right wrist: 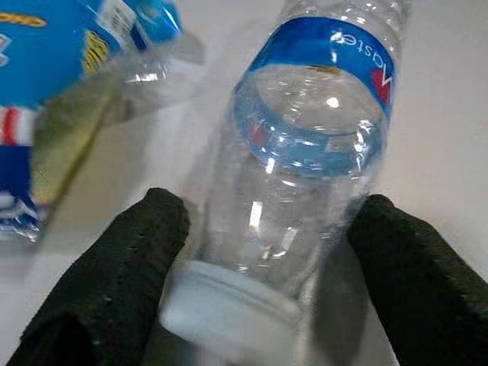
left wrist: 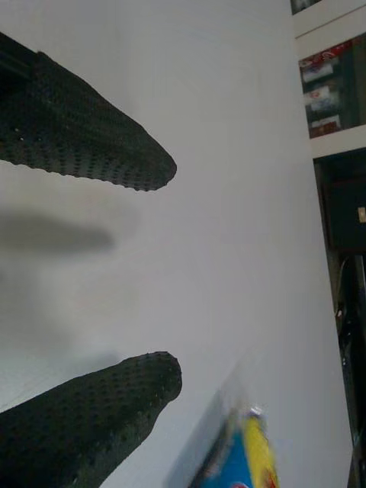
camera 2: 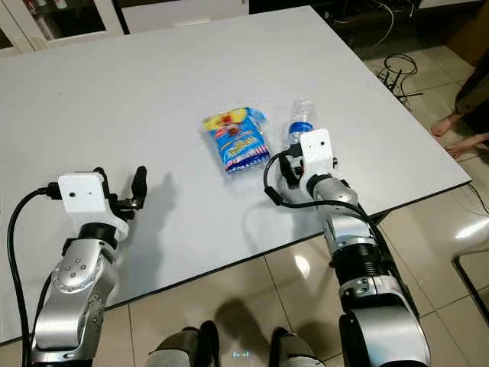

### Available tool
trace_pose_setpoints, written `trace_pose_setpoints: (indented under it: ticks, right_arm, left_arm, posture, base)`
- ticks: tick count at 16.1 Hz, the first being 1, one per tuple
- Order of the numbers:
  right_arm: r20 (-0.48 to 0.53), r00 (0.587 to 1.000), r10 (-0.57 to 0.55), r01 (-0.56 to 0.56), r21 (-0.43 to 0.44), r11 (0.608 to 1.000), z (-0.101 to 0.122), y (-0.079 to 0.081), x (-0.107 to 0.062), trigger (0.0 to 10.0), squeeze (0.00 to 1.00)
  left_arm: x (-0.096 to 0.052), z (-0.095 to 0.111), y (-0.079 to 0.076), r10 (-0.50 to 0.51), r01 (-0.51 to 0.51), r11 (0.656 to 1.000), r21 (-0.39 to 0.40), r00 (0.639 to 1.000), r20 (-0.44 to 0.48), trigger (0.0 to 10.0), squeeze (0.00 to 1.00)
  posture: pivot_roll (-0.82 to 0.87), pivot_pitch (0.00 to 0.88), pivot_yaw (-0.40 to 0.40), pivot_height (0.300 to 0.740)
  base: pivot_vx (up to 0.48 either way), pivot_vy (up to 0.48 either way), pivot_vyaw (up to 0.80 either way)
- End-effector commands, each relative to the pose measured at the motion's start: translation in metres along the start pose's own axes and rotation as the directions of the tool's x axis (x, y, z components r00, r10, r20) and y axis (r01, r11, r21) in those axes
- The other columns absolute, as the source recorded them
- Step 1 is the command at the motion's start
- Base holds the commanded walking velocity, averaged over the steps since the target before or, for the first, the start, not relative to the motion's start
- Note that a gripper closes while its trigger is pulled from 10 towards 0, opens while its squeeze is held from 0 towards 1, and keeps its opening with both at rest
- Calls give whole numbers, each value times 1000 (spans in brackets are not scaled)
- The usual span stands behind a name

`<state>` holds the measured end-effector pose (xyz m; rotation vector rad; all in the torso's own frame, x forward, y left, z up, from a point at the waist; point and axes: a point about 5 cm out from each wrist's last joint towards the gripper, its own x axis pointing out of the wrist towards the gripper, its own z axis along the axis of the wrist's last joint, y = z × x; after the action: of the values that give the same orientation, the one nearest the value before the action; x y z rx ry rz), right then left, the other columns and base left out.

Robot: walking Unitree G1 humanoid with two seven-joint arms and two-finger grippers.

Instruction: Picking trash to rubbish bin

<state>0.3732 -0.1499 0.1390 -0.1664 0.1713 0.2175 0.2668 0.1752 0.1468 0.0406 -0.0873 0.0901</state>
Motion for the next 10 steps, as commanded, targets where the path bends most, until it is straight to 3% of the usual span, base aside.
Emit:
trace_pose_setpoints:
  ticks: [1,10]
  right_arm:
    - [-68,997,18,-17,3,1000,-15,3,-1,0,0]
    - [-49,999,13,-12,6,1000,-16,1,-2,0,0]
  left_arm:
    - [-3,-3,0,11,-11,1000,7,1000,-16,10000,0]
    - [-3,-3,0,12,-12,1000,4,1000,-19,10000,0]
  posture:
    - [-85,220,-1,740]
    - [-89,225,-2,740]
  base:
    - [0,0,0]
    - [0,0,0]
